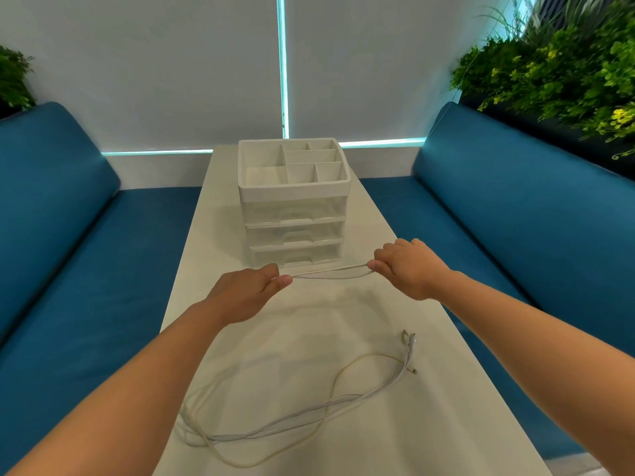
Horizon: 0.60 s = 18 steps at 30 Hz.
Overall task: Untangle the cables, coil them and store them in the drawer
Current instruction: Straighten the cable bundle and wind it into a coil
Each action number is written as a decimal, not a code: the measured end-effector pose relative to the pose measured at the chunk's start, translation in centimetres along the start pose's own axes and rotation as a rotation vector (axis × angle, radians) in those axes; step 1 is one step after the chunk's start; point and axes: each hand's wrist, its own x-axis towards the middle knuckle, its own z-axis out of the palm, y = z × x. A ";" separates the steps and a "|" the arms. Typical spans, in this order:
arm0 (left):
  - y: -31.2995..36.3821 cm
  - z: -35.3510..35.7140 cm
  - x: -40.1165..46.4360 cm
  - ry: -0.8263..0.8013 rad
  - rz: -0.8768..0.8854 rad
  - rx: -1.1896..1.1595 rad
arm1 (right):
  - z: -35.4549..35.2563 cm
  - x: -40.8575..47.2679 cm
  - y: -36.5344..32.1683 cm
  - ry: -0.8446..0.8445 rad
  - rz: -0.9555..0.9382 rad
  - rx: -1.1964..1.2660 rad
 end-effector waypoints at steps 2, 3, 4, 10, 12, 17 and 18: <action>-0.2 0.1 -0.1 0.003 0.012 -0.004 | 0.0 0.1 0.0 -0.019 0.009 -0.065; -0.2 0.2 -0.2 0.008 0.019 -0.013 | -0.1 0.1 -0.1 -0.011 0.022 -0.069; -0.2 0.3 -0.3 0.018 0.025 -0.020 | -0.2 0.1 -0.1 0.012 0.043 -0.054; 0.0 0.8 -0.3 0.041 0.040 -0.060 | -0.8 -0.4 -0.1 0.041 0.206 0.306; 0.1 0.8 -0.1 0.048 0.046 -0.064 | -0.9 -0.5 -0.1 0.088 0.205 0.376; 0.5 0.4 0.5 0.107 0.044 -0.109 | -0.9 -0.3 -0.7 0.187 0.199 0.384; 0.3 0.4 0.6 0.109 0.043 -0.112 | -0.9 -0.4 -0.7 0.192 0.205 0.344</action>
